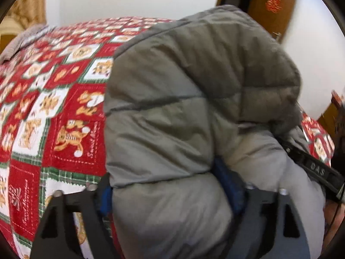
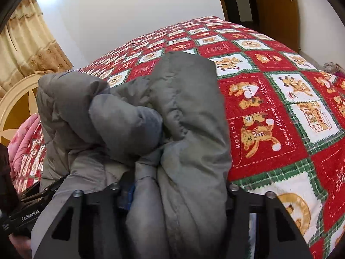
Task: Fold large clothes
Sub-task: 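Lift the grey jacket with both grippers and fold it over onto itself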
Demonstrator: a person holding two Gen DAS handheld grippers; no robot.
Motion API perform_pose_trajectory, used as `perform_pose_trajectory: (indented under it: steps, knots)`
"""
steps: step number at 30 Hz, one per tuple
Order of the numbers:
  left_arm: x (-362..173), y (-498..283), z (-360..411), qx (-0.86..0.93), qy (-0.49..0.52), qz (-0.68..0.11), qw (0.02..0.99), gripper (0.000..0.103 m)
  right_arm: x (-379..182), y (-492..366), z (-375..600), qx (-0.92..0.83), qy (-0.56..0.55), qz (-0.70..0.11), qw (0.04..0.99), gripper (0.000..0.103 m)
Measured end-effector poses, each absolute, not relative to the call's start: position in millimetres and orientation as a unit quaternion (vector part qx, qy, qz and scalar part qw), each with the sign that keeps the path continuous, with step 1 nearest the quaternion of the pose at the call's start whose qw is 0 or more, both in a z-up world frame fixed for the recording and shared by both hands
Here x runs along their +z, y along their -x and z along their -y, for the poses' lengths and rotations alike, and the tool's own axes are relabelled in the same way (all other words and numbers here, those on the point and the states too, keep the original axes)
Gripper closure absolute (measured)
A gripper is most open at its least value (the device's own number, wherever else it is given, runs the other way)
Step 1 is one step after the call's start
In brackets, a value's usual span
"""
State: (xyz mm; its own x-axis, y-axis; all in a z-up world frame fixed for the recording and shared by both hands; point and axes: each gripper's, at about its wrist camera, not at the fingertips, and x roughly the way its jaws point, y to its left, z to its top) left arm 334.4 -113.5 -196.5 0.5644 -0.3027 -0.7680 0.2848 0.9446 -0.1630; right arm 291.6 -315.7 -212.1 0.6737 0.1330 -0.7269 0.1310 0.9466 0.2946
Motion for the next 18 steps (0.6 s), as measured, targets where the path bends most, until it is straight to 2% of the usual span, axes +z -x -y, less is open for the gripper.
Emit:
perform_pose_trajectory:
  steps: [1,3,5,6,12,18]
  knots:
    - [-193.4,-331.0,117.1,-0.173,0.002,-0.430,0.886,0.042,-212.3,-291.0,315.8,0.008,-0.172,-0.403,0.899,0.061]
    - [-187.6,-323.5,122.3,-0.172,-0.021,-0.416,0.893,0.060,-212.6,-289.0,317.9,0.025,-0.192,-0.398,0.897,0.071]
    - [-177.4,-313.7,125.7,-0.169,-0.040,-0.399,0.900,0.073,-209.3,-285.2,317.6,0.035,-0.196,-0.392,0.898,0.077]
    - [-172.6,-309.2,128.1,-0.165,-0.052,-0.392,0.903,0.075,-207.3,-283.1,316.3,0.037,-0.196,-0.390,0.899,0.079]
    - [-140.0,-282.1,122.2,-0.146,-0.068,-0.379,0.911,0.080,-187.4,-264.8,303.3,0.058,-0.189,-0.386,0.901,0.085]
    - [-113.5,-258.5,97.0,-0.122,-0.075,-0.360,0.922,0.081,-161.9,-248.5,273.5,0.095,-0.177,-0.372,0.906,0.087]
